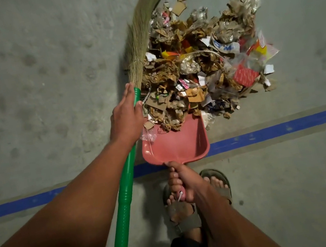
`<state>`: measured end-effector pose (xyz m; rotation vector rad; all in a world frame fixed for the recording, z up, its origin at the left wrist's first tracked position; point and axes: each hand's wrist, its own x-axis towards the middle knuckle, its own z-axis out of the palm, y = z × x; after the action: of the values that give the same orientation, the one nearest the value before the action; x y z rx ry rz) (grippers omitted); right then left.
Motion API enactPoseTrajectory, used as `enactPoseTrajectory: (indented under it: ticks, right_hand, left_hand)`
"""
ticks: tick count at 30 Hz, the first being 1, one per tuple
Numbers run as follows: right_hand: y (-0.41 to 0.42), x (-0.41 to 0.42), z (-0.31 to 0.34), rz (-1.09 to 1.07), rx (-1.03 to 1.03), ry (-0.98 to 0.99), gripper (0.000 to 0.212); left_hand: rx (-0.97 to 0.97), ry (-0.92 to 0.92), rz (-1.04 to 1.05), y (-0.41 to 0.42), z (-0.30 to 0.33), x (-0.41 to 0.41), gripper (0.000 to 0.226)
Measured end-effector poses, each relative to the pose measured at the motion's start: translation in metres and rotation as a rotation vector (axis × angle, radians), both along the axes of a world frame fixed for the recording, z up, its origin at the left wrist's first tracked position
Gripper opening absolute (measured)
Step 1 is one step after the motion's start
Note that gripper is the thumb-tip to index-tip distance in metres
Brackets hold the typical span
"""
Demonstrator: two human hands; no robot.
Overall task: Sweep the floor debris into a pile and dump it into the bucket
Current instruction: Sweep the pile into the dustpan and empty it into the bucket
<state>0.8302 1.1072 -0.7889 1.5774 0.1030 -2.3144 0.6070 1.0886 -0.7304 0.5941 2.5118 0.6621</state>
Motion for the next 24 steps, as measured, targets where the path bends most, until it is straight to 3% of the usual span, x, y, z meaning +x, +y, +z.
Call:
enactPoseTrajectory:
  ticks: [8,13,18,24]
  right_hand:
    - [0.036,-0.035,-0.026,0.062,0.127,0.030,0.032]
    - [0.059,-0.054,-0.029,0.098,0.211,0.076,0.034]
    - [0.073,-0.054,-0.023,0.093,0.167,0.123,0.030]
    - [0.082,-0.042,-0.006,0.072,0.139,0.101,0.028]
  left_hand:
    - [-0.013,-0.064,-0.043,0.044,-0.032,-0.016,0.060]
    - [-0.080,-0.122,-0.105,0.037,-0.052,0.024,0.063]
    - [-0.128,-0.237,-0.154,-0.001,-0.029,0.076,0.062]
    - [-0.121,-0.197,-0.116,-0.016,0.001,0.079,0.063]
